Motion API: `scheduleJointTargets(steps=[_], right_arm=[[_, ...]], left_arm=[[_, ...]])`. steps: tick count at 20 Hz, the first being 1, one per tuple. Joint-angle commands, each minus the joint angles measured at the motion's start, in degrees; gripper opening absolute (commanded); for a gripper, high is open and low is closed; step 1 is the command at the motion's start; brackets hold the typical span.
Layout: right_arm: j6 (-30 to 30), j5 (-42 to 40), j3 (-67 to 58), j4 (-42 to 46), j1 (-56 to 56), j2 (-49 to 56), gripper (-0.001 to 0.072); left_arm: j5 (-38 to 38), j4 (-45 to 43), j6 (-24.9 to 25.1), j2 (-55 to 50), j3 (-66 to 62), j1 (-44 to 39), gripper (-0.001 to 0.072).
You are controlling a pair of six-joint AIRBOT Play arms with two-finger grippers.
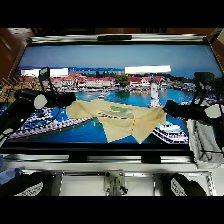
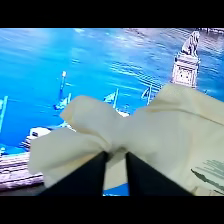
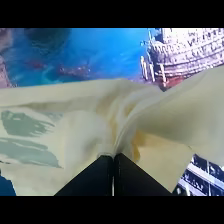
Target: Fold the shirts.
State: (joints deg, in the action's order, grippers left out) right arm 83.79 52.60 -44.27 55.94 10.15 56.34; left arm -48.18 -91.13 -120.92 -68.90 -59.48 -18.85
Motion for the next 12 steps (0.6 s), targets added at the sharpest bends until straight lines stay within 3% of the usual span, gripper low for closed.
scheduleJointTargets(steps=[1, 2, 3, 6, 9, 10, 12], right_arm=[[-2.5, -4.9, 2.2, -4.6, 0.0, 2.6, 0.0063], [-3.3, -4.7, 2.2, -4.6, 0.0, 2.6, 0.0063], [-3.9, -4.3, 2.2, -4.5, 0.0, 2.6, 0.0063], [-5.0, -3.0, 2.2, -4.5, 0.0, 2.6, 0.0063], [-5.3, -1.2, 2.2, -4.3, 0.0, 2.6, 0.0063], [-5.7, -0.7, 2.2, -4.3, 0.0, 2.6, 0.0063], [-6.4, 0.2, 2.2, -4.3, 0.0, 2.6, 0.0063]], left_arm=[[2.9, 3.6, -1.5, -4.1, -1.1, 0.7, 0.0488], [1.5, 3.6, -1.2, -3.9, -2.5, 1.9, 0.0542], [-1.8, 3.6, 1.0, -3.9, -5.0, 3.8, 0.0542], [-19.2, 3.6, 14.8, -4.0, -14.0, 9.5, 0.0542], [-36.7, 5.7, 15.3, -3.9, -16.2, 13.0, 0.0542], [-38.7, 9.2, 15.4, -3.8, -14.8, 12.9, 0.0542], [-35.9, 18.9, 17.2, -3.6, -10.3, 10.0, 0.0542]])
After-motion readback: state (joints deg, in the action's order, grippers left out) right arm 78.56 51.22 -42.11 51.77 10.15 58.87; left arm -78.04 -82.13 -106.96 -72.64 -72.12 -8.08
